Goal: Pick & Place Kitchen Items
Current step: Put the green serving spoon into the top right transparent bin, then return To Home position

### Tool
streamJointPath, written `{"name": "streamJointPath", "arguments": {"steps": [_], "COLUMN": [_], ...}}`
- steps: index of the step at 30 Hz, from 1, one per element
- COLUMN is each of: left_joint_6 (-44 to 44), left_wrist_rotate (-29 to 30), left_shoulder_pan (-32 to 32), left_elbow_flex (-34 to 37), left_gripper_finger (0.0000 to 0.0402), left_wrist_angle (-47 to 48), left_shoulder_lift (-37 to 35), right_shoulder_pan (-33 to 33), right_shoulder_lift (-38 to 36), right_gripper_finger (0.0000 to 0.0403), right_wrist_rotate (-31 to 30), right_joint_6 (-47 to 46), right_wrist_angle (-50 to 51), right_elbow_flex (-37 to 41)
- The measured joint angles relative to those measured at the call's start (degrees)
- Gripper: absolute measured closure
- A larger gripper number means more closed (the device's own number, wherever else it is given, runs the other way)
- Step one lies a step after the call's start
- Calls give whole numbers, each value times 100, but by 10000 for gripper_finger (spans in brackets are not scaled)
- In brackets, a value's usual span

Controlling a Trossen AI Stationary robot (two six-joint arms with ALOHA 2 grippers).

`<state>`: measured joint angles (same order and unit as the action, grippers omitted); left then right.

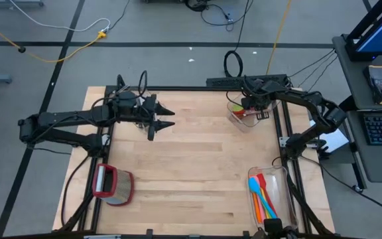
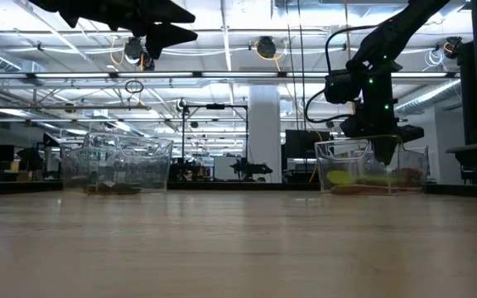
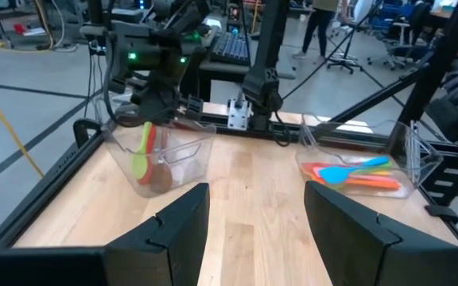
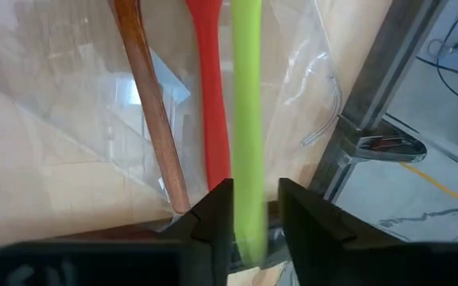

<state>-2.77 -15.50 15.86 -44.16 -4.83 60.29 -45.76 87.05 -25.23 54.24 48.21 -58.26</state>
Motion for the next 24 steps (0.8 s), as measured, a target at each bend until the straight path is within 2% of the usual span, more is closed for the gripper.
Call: {"name": "streamJointPath", "arguments": {"steps": [7,11,14,18,24], "left_joint_6": [11,141,272,270,399], "left_wrist_rotate": [-9,-136,-451,-521,-595], "left_shoulder_pan": [0,0,46,176,332], "left_elbow_flex": [0,0,0,0,0], "left_gripper_finger": [190,190,190,190,190], "left_wrist_angle": [78,91,93,276,626], "left_shoulder_lift": [0,0,-8,-118,-475], "right_shoulder_pan": [0,70,140,253,392], "right_shoulder_lift": [0,-83,-343,-910,-1815], "right_gripper_finger": [265,262,274,304,372], "right_wrist_rotate": [-89,-877,-1055,-698,461], "right_joint_6": [32,78,78,-210,-926], "right_wrist_angle": [2,2,11,30,376], "right_elbow_flex": [0,2,2,2,2]}}
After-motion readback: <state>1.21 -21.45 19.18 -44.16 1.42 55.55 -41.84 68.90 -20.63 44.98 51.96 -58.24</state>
